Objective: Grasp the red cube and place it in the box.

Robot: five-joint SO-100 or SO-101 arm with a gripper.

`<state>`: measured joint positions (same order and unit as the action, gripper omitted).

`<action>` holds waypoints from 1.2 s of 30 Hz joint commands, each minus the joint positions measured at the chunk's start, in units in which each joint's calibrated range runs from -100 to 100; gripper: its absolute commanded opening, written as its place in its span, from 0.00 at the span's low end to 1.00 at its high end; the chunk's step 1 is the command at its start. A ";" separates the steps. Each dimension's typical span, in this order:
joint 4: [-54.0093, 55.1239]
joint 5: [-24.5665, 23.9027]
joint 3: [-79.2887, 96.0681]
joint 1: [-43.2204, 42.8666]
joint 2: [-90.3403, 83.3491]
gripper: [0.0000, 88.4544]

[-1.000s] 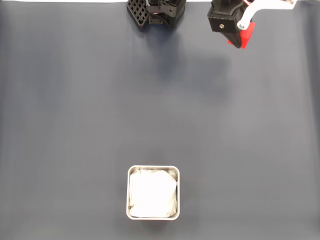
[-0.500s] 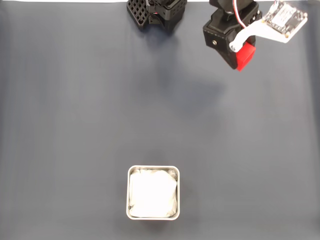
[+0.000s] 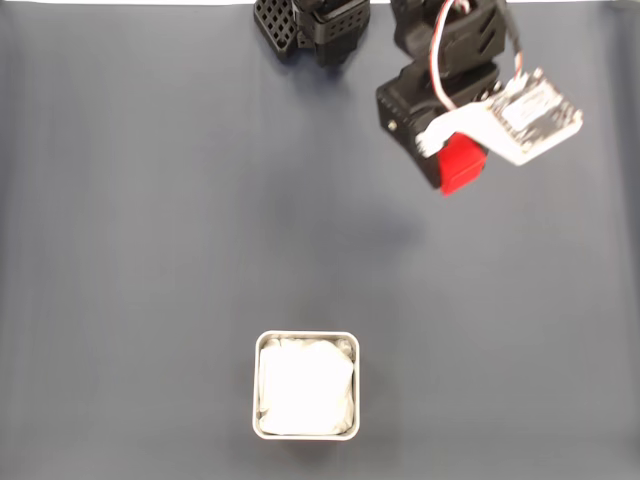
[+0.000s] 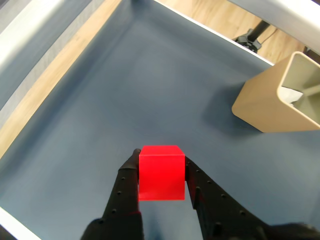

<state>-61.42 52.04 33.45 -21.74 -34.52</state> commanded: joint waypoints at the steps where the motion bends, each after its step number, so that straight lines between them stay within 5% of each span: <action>1: 1.66 0.05 -5.53 2.84 1.76 0.05; 36: 8.63 -0.39 -35.46 20.46 30.71 0.05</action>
<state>-54.42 52.04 1.81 -2.67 -3.69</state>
